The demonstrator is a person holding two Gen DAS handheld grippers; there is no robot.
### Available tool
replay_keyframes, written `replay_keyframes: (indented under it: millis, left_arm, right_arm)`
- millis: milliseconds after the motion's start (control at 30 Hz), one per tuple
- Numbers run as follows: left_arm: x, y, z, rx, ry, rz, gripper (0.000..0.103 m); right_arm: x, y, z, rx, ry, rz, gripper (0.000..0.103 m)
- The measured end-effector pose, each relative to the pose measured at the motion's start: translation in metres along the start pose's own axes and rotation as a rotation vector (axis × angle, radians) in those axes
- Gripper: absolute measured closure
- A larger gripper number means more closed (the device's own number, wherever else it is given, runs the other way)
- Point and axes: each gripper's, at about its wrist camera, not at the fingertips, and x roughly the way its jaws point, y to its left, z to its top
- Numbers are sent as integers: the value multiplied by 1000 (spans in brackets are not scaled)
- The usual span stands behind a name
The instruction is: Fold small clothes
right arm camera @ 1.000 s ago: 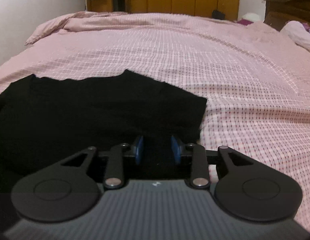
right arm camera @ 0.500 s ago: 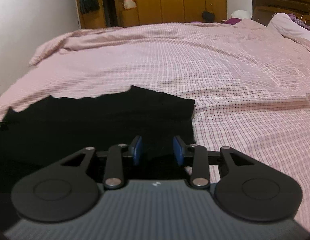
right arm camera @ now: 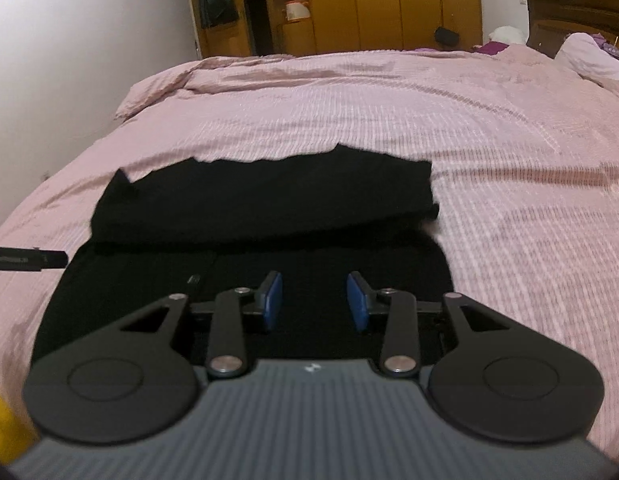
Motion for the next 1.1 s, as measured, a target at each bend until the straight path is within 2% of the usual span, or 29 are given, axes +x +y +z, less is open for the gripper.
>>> replay_keyframes:
  millis: [233,400,633,767,933,1100]
  left_arm:
    - [-20,-1,-39,-15,32,-18,24]
    - [-25,-5,-62,-18,61,-2,22]
    - [-27,-8,-94,-2,98,7,22]
    - [-28,-5,-103,-1,83,2,21]
    - [-30,0,-108,-17,76,4,19]
    - [-31,1,-114,-13,64,23,16]
  right_arm:
    - [-16,12,-34,-22,37,-38,63]
    - [-12,21,-53,-24,65,-40,63]
    - [-8,37,-78,-112,106,-98,63]
    - [-17,29,-88,-149,111,-151,63]
    - [-32,6,-96,-119,123,-273,63]
    - [-41,-18,-99,-21,124,-258,63]
